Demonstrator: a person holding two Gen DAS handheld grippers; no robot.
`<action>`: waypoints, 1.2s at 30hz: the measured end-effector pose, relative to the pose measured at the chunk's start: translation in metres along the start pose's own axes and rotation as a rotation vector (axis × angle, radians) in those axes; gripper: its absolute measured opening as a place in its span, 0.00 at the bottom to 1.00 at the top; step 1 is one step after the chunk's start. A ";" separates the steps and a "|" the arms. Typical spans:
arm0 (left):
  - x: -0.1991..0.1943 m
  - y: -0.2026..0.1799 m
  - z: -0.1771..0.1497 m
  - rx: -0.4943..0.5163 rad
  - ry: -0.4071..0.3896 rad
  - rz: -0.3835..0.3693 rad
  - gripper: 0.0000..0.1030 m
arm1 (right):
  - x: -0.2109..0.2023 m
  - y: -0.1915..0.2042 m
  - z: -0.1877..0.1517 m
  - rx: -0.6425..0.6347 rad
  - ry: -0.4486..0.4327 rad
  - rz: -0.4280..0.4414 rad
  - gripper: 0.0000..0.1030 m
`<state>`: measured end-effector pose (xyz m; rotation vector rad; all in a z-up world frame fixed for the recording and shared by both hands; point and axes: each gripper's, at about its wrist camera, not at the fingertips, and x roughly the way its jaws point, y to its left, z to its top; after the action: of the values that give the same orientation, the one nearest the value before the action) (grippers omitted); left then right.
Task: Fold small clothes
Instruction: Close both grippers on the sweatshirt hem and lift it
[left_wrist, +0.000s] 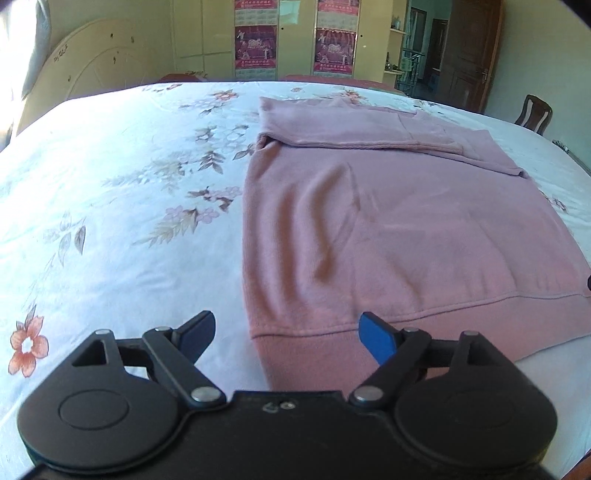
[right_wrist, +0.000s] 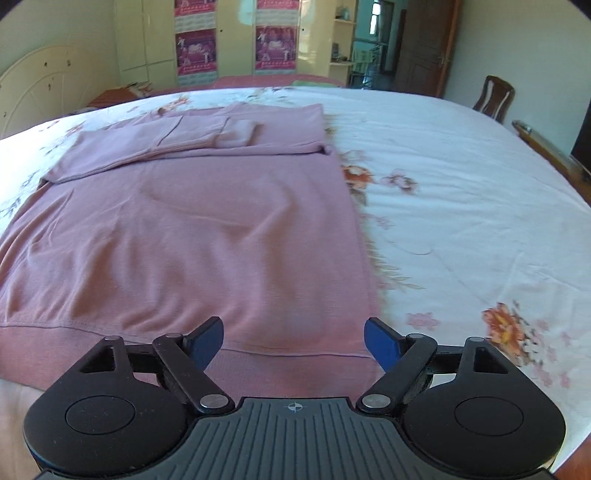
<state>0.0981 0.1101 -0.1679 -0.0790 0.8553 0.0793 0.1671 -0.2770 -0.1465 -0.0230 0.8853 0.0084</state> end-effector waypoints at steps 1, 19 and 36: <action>0.001 0.006 -0.002 -0.027 0.019 -0.021 0.71 | -0.001 -0.003 -0.001 0.007 0.002 -0.005 0.79; 0.017 0.019 0.004 -0.159 0.101 -0.205 0.08 | 0.015 -0.023 -0.015 0.163 0.124 0.149 0.14; 0.015 0.011 0.134 -0.179 -0.208 -0.289 0.06 | 0.005 -0.040 0.116 0.279 -0.120 0.327 0.10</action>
<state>0.2070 0.1354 -0.0919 -0.3550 0.6204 -0.1060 0.2610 -0.3141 -0.0761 0.3790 0.7560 0.1893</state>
